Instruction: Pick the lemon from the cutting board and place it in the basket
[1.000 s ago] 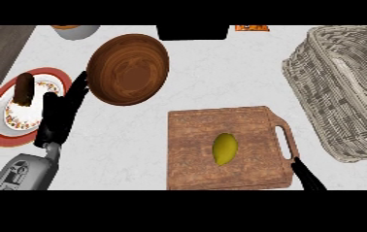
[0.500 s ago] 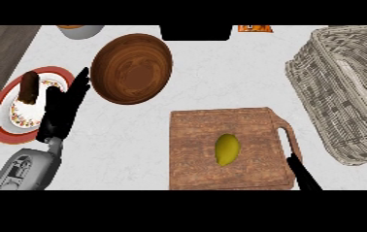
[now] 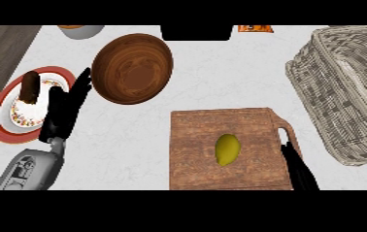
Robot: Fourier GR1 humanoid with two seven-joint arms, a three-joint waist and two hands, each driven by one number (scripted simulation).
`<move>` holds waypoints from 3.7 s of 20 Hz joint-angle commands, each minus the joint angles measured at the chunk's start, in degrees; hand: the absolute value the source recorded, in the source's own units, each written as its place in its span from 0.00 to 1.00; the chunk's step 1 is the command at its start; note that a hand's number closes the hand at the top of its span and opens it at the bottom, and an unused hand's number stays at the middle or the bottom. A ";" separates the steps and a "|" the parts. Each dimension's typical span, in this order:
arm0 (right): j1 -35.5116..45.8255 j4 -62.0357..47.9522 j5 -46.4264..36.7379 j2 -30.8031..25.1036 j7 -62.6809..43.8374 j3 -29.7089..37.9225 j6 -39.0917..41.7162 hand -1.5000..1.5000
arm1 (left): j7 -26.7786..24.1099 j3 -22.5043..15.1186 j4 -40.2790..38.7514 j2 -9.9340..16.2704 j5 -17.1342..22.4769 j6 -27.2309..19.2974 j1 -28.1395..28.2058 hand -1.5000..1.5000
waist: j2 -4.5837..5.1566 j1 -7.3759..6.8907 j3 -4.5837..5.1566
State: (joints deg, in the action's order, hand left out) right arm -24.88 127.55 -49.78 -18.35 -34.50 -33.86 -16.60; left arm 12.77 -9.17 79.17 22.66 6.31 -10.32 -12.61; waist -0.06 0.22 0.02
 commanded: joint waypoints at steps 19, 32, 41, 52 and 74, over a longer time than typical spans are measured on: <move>12.39 -22.88 -0.42 11.17 7.04 2.97 -3.34 0.00 | -2.33 8.13 -3.18 -5.26 -6.14 6.78 -0.10 0.50 | 0.05 -0.10 -0.02; 14.79 -32.75 1.33 15.34 10.55 6.07 -4.83 0.00 | -2.90 10.17 -4.29 -8.98 -10.30 7.62 -0.96 0.50 | 0.07 -0.03 -0.02; 20.29 -36.95 5.28 15.35 13.19 10.61 -1.99 0.00 | -0.34 9.91 -0.58 -11.68 -12.60 7.46 0.73 0.50 | 0.06 -0.13 -0.02; 23.99 -45.44 -4.70 17.03 13.23 8.34 -6.29 1.00 | 0.23 11.29 1.08 -11.42 -12.89 9.73 1.21 0.50 | 0.03 -0.31 -0.02; 41.67 -43.92 -6.12 9.90 13.20 11.38 23.88 1.00 | -1.90 14.35 -1.83 -9.51 -11.89 12.10 0.79 0.50 | -0.05 0.29 0.01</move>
State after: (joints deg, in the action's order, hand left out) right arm 17.09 77.51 -61.11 -10.05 -21.55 -25.81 4.91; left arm 12.26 3.70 79.10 12.10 -6.44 0.77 -11.79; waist -0.14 -0.15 0.04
